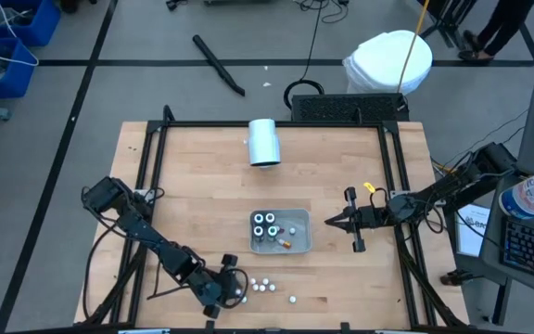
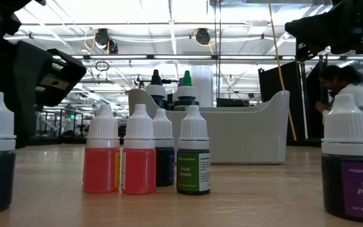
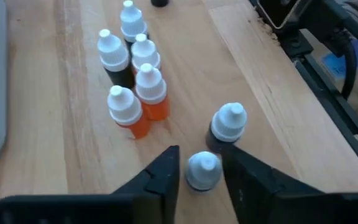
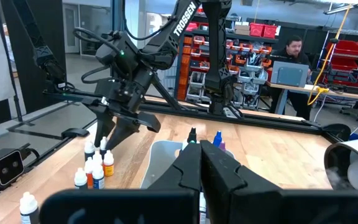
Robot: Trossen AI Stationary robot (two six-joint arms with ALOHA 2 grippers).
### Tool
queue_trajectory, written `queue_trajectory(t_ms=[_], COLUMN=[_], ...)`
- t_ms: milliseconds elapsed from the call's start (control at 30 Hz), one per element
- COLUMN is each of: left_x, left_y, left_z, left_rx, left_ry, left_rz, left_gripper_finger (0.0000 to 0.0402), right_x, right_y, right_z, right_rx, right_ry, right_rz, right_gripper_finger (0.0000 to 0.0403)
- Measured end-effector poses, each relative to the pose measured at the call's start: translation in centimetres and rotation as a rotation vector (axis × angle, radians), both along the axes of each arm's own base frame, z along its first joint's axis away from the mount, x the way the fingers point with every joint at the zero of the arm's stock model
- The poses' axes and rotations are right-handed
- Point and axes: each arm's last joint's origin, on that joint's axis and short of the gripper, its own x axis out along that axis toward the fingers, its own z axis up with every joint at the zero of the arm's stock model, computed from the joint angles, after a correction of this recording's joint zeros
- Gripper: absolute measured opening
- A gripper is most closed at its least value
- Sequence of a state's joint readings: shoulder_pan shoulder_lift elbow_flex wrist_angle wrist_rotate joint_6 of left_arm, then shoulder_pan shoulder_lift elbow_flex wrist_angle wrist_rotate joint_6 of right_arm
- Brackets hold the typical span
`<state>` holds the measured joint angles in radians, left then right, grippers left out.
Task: Pick & Place food coloring
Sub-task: Put the small purple food coloring bottle into the gray bin
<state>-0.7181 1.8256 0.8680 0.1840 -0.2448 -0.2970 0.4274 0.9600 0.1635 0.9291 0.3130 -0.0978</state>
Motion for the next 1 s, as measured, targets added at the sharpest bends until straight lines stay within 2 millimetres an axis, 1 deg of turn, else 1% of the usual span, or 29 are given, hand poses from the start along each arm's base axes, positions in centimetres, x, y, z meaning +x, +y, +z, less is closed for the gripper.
queue_trajectory(t_ms=[100, 200, 267, 433, 533, 633, 767, 800, 867, 933, 1000], left_x=[0.0, 0.0, 0.0, -0.1, -0.2, -0.5, 0.1, 0.4, 1.7, 2.7, 4.4], left_y=[0.0, 0.0, 0.0, 0.0, 0.4, 1.0, 1.4, 1.6, 1.7, 2.2, 2.7], left_z=[0.0, 0.0, 0.0, 0.2, 1.2, 3.1, 7.1, 8.1, 10.3, 12.1, 13.9], left_rx=[-0.009, -0.010, -0.010, -0.002, 0.006, 0.023, 0.066, 0.089, 0.113, 0.159, 0.161], left_ry=[0.008, 0.008, 0.008, 0.005, 0.002, 0.029, -0.012, -0.031, -0.083, -0.114, -0.170], left_rz=[-0.012, -0.013, -0.013, -0.017, -0.014, 0.004, 0.048, 0.064, 0.092, 0.113, 0.128], left_gripper_finger=[0.0090, 0.0072, 0.0070, 0.0080, 0.0074, 0.0070, 0.0075, 0.0075, 0.0075, 0.0073, 0.0071], right_x=[0.0, 0.0, 0.0, 0.0, 0.0, 0.0, 0.0, 0.0, 0.0, 0.0, 0.0], right_y=[0.0, 0.0, 0.0, 0.0, 0.0, 0.0, 0.0, 0.0, 0.0, 0.0, 0.0], right_z=[0.0, 0.0, 0.0, 0.0, 0.0, 0.0, 0.0, -0.1, -0.1, -0.1, -0.1], right_rx=[0.000, 0.000, 0.000, 0.000, 0.000, 0.000, -0.002, -0.004, -0.006, -0.006, -0.004], right_ry=[0.000, 0.000, 0.000, 0.000, 0.000, 0.000, 0.004, 0.005, 0.006, 0.005, 0.006], right_rz=[0.000, 0.000, 0.000, 0.000, 0.000, 0.000, -0.002, -0.003, -0.004, -0.004, -0.004], right_gripper_finger=[0.0000, 0.0000, 0.0000, 0.0000, 0.0000, 0.0000, 0.0000, 0.0000, 0.0000, 0.0000, 0.0000])
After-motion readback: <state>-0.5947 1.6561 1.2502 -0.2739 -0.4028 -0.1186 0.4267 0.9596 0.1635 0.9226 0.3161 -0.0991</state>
